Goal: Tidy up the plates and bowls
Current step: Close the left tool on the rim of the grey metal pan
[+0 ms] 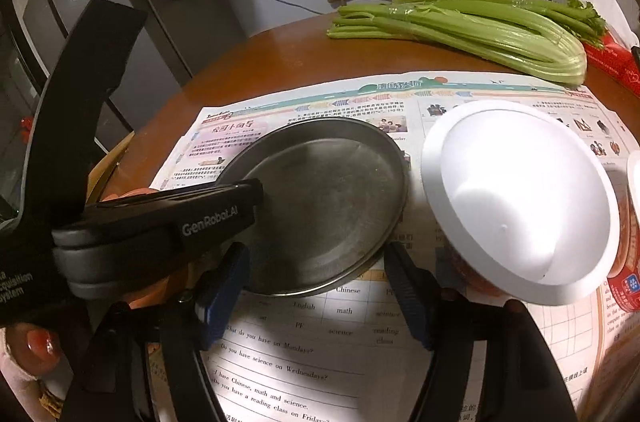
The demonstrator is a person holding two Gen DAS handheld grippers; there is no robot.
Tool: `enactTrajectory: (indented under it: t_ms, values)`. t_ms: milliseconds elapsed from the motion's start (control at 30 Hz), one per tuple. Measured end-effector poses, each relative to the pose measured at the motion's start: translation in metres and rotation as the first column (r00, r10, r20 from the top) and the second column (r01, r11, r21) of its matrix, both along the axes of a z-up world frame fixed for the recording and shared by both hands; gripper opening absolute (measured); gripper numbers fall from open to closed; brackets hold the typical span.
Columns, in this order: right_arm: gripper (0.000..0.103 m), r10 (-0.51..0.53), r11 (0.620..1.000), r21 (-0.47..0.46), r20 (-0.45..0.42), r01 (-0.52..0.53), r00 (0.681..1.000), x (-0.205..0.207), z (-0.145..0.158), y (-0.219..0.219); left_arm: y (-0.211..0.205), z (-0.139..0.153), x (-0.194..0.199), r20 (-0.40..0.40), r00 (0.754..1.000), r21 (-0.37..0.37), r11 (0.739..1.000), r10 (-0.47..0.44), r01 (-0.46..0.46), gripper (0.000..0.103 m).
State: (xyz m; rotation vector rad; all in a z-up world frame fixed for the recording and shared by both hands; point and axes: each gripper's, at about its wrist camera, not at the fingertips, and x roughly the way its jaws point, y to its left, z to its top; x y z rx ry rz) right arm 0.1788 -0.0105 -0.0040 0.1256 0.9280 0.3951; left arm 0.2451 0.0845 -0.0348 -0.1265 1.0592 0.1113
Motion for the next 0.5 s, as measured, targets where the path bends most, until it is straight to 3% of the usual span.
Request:
enactTrajectory:
  t_ms: [133,300,500]
  values:
    - [0.068,-0.025,0.999,0.024,-0.011,0.025,1.0,0.0015,-0.0021,-0.0056,0.0054,0.0004,0.0027,-0.013,1.0,-0.034,0.999,0.007,-0.007,0.028]
    - [0.068,-0.046,0.999,-0.013,-0.001,0.046,0.999,0.0039,-0.0025,-0.0055,0.0025,-0.0018,0.0054,-0.02,1.0,-0.015,1.0,0.004,-0.004,0.028]
    - [0.072,0.002,1.0,-0.02,0.026,-0.001,1.0,0.0025,-0.0013,0.0002,0.0012,0.0006,0.0018,-0.001,1.0,0.011,1.0,-0.001,0.001,0.027]
